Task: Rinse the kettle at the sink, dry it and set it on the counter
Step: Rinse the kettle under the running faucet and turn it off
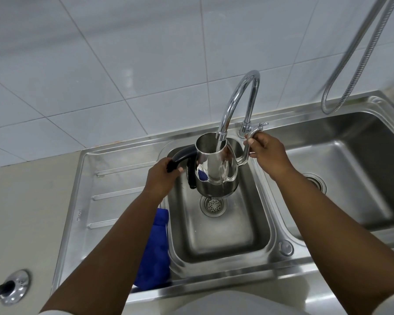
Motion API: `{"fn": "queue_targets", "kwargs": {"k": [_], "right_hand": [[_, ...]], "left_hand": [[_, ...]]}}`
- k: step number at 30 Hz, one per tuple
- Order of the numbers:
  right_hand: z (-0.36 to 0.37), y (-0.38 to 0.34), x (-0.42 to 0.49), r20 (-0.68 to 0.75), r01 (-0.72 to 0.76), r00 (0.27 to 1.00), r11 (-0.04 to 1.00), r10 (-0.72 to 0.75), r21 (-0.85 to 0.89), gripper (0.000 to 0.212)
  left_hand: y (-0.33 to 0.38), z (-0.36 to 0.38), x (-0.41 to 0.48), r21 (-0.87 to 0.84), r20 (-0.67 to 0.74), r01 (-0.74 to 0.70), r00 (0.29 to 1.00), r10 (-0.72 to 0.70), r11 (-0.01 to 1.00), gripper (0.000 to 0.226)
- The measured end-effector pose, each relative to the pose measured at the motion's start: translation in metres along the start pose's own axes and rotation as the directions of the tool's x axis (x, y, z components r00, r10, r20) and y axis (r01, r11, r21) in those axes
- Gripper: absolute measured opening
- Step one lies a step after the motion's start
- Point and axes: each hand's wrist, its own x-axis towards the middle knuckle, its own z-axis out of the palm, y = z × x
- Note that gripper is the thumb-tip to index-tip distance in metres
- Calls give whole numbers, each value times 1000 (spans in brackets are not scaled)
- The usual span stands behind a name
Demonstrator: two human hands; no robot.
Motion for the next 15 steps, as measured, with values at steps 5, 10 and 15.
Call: {"fn": "queue_targets", "kwargs": {"k": [5,10,15], "right_hand": [[0,1,1,-4,-4,1000,1000,4,6,17],[-2,-1,1,-12,-9,1000,1000,9,11,17],[-4,0,3,-25,3,1000,1000,-4,-20,16]], "left_hand": [[0,1,0,-4,3,-2,1000,2,1000,20],[0,2,0,-21,11,-9,1000,9,1000,17],[2,4,1,5,35,-20,999,20,1000,25]]}}
